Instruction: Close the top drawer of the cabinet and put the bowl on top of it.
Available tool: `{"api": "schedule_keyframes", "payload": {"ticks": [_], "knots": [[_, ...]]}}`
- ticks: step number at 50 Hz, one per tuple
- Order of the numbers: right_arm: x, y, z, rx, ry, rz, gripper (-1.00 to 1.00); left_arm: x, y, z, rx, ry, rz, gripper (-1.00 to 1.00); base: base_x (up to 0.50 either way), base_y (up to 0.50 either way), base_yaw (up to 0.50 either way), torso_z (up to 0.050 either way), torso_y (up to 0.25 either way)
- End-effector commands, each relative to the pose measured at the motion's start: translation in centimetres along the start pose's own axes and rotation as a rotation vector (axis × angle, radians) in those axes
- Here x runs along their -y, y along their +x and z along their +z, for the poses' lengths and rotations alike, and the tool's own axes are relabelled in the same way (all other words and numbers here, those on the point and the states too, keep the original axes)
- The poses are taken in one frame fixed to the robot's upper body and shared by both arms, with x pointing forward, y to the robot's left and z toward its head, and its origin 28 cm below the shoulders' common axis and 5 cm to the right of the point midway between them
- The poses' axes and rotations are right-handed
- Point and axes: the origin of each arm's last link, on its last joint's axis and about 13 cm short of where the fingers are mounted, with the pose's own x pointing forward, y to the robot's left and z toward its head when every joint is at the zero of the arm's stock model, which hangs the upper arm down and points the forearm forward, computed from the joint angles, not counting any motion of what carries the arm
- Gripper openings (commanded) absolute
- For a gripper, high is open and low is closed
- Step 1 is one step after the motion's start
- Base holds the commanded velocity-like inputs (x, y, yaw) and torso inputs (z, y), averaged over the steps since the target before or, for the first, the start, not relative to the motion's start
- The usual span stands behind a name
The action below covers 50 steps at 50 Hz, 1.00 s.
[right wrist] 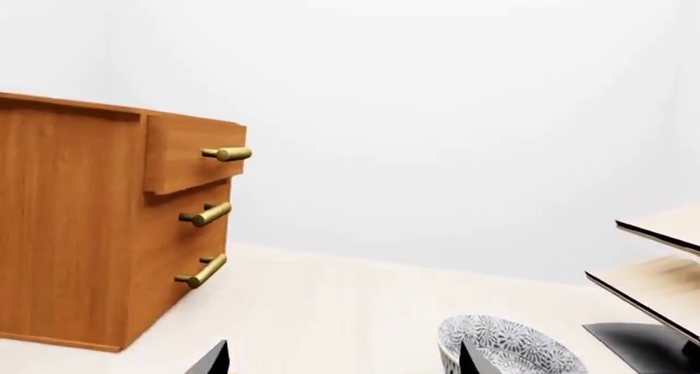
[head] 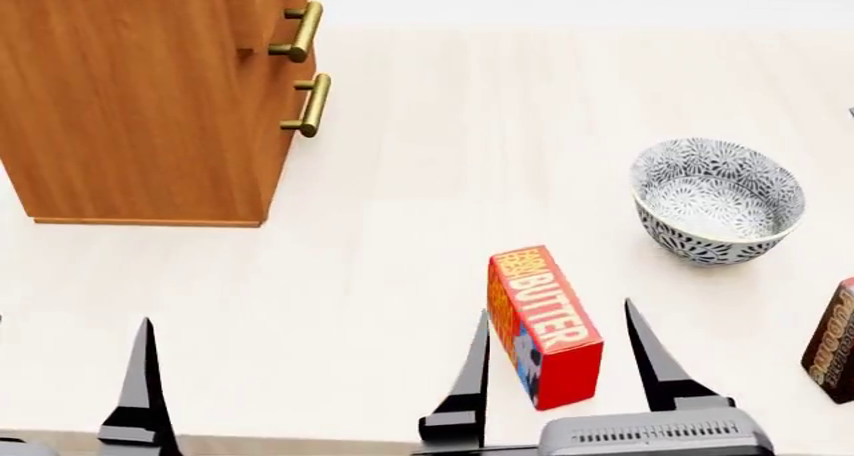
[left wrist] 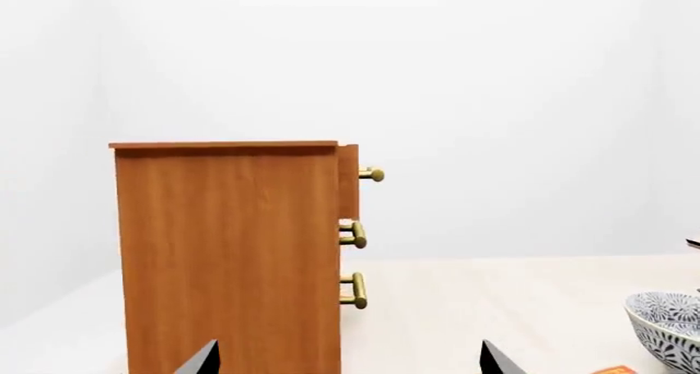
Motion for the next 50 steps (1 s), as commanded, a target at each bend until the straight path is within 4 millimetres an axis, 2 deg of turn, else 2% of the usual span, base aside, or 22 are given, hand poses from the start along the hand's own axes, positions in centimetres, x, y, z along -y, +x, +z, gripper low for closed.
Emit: {"api": "schedule_keyframes", "payload": {"ticks": [1,11,50], "knots": [[-0.07,-0.06,-0.11,0.008,-0.001,0.003,1.00,0.00,-0.06,0.06,0.001,0.001,0.001,1.00,0.00,0.00,0.00,0.000,0.000],[-0.12,-0.05,-0.18,0.004,0.012,0.011,1.00,-0.10,-0.08,-0.03,0.000,0.001,0.004,1.00,0.01,0.00,0.00,0.000,0.000],[-0.31,-0.08,0.18,0.017,-0.005,0.040,1.00,-0.17,-0.29,0.16,0.008,-0.001,0.002,1.00,0.50,0.00,0.00,0.000,0.000]]}}
